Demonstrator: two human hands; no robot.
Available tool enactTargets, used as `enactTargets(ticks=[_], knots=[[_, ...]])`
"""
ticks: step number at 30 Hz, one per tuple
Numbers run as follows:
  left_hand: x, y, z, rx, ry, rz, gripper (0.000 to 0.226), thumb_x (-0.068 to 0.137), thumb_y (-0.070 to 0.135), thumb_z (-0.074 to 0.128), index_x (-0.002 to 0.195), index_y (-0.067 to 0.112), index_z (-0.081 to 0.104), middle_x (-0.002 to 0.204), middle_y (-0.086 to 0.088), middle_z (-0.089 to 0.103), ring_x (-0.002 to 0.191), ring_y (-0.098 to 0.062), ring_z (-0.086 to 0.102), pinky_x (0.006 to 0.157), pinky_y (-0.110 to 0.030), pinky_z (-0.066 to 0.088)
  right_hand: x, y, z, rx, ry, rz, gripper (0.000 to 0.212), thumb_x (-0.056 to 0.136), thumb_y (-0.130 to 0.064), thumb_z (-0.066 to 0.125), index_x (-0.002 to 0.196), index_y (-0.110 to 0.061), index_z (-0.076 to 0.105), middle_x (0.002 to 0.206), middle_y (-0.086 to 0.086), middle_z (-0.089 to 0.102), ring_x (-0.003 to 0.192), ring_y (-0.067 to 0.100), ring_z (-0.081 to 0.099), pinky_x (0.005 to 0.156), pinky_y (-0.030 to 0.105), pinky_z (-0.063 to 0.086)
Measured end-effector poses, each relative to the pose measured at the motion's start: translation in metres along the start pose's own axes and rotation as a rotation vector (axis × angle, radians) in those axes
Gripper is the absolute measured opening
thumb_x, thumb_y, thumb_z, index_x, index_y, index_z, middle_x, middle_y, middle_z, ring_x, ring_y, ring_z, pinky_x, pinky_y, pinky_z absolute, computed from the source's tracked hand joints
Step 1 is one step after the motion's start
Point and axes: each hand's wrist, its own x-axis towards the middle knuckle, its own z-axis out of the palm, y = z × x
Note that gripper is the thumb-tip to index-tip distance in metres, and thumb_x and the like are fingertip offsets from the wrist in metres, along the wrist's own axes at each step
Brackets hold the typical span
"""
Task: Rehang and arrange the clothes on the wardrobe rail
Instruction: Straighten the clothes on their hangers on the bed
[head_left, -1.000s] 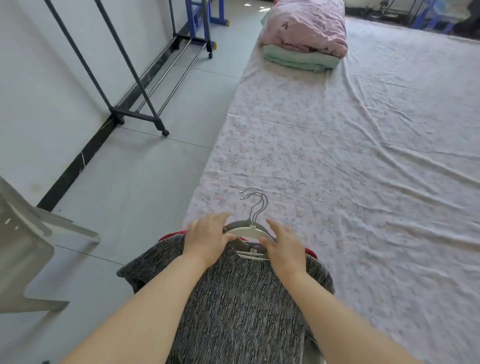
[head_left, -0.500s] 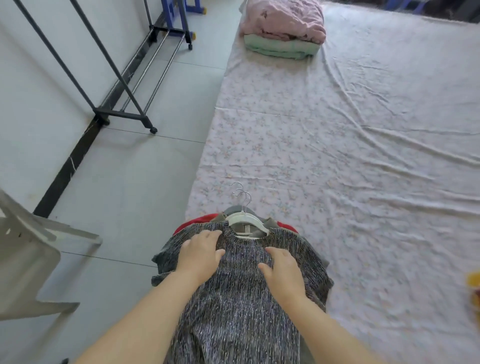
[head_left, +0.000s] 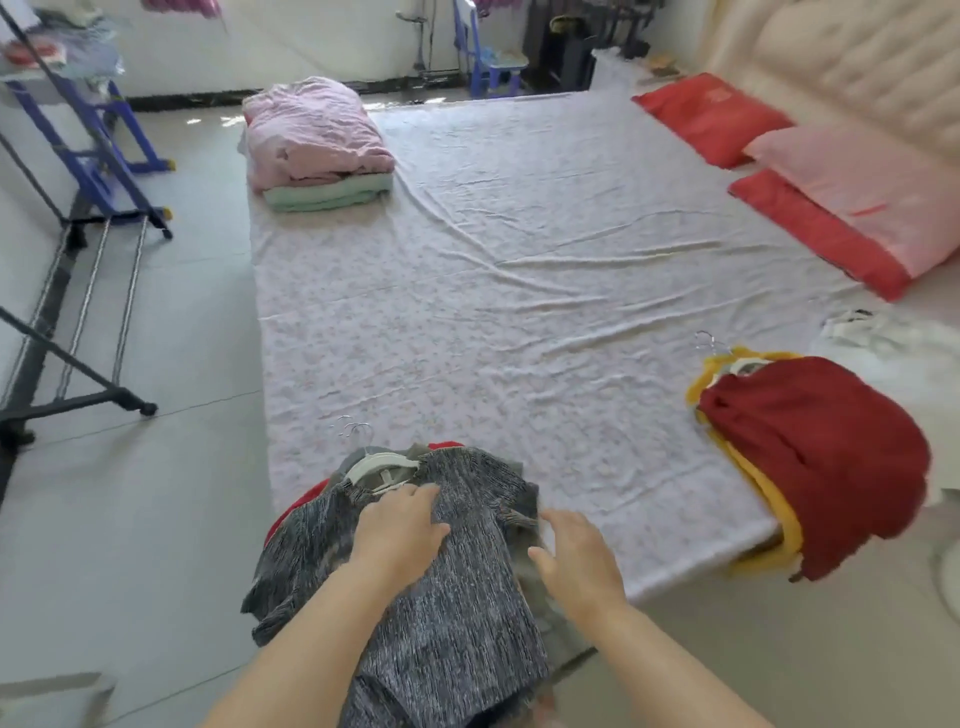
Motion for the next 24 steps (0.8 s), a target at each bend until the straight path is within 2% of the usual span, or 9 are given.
enactTargets(ticks=[9,13,20,24], knots=[[-0.009,0.159,0.017,0.159,-0.082,0.291,0.053,0.094,0.038,0.043,0.143,0.026,0.026,0.144,0.001,0.038,0.124,-0.019,0.045,0.095,-0.033,0.043,-0.080,0.135,-0.079,0.095,0.159,0.319,0.051,0.094,-0.028,0.052,0.140,-0.017,0.034,0.141,0.003,0.036,0.129,0.020,0.036,0.103,0.029,0.034],[-0.015,0.244,0.045,0.219,-0.119,0.403,0.054,0.094,0.041,0.043,0.142,0.026,0.025,0.142,0.001,0.039,0.113,-0.020,0.053,0.090,-0.033,0.047,-0.120,0.208,-0.111,0.129,0.238,0.430,0.051,0.092,-0.029,0.053,0.139,-0.018,0.035,0.139,0.003,0.039,0.125,0.021,0.043,0.101,0.031,0.037],[-0.025,0.403,0.097,0.243,-0.132,0.477,0.053,0.094,0.040,0.044,0.142,0.027,0.027,0.143,0.002,0.038,0.123,-0.018,0.046,0.097,-0.031,0.043,-0.179,0.355,-0.181,0.107,0.332,0.508,0.050,0.091,-0.028,0.054,0.138,-0.017,0.037,0.133,0.002,0.046,0.124,0.019,0.042,0.101,0.028,0.034],[-0.022,0.482,0.115,0.255,-0.149,0.542,0.050,0.093,0.036,0.044,0.140,0.027,0.028,0.138,0.003,0.042,0.123,-0.017,0.045,0.096,-0.030,0.040,-0.194,0.421,-0.216,0.131,0.373,0.568,0.050,0.092,-0.028,0.053,0.138,-0.018,0.037,0.135,0.001,0.045,0.126,0.019,0.040,0.102,0.029,0.034]])
